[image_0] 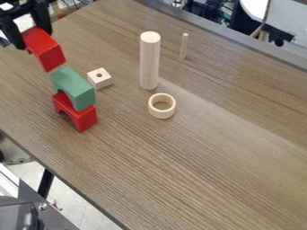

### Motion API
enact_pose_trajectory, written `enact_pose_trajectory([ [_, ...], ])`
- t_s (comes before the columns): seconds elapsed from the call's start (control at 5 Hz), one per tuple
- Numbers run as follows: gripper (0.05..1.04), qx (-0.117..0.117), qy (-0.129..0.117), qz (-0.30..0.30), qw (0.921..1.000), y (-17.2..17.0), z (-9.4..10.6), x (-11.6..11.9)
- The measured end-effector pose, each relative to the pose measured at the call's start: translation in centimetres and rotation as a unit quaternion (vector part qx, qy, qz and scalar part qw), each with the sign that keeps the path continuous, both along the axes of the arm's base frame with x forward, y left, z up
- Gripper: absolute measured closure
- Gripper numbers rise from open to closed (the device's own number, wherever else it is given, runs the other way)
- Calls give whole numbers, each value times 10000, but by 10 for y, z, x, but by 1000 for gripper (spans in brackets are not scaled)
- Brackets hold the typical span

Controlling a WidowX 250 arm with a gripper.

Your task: Pick the red arch and put it on the green arch

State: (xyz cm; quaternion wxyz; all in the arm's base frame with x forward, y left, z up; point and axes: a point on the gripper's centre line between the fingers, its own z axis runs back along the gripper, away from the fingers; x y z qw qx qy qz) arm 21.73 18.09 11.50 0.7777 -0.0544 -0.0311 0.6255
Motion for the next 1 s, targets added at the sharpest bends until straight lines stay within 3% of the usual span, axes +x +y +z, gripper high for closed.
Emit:
enact_pose_trajectory([
  [0.4,497,132,-22,-59,9999,-12,-1,5],
  [1.0,497,107,59,-68,9999,-30,-6,5],
])
